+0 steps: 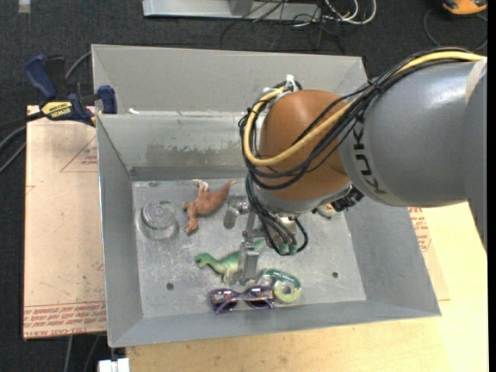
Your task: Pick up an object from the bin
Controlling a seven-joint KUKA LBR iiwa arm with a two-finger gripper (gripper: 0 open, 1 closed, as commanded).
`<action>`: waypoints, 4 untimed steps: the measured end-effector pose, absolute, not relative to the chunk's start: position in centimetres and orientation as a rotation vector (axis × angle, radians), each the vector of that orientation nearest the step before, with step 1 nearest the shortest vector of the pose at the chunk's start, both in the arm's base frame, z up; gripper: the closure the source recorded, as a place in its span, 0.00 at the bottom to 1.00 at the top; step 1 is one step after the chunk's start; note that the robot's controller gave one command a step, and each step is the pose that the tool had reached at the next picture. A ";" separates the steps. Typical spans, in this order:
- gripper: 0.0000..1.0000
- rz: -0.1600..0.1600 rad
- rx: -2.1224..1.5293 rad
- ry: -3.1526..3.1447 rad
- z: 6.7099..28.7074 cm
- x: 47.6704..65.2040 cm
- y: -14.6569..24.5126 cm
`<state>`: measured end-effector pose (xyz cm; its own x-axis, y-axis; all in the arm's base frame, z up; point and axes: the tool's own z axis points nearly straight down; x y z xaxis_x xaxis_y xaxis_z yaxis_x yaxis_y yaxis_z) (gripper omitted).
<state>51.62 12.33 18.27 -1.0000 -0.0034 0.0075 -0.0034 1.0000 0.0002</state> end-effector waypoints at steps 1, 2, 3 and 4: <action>0.00 -0.002 -0.001 -3.142 18.7 51.8 12.2; 0.00 -0.004 0.105 -3.132 7.0 51.5 11.5; 0.00 -0.005 -0.160 -3.140 7.1 53.2 11.5; 0.00 -0.009 0.102 -3.143 7.2 51.8 11.6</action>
Offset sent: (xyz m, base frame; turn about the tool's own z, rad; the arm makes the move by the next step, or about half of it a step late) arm -0.0017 -0.0099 -0.1127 -0.0652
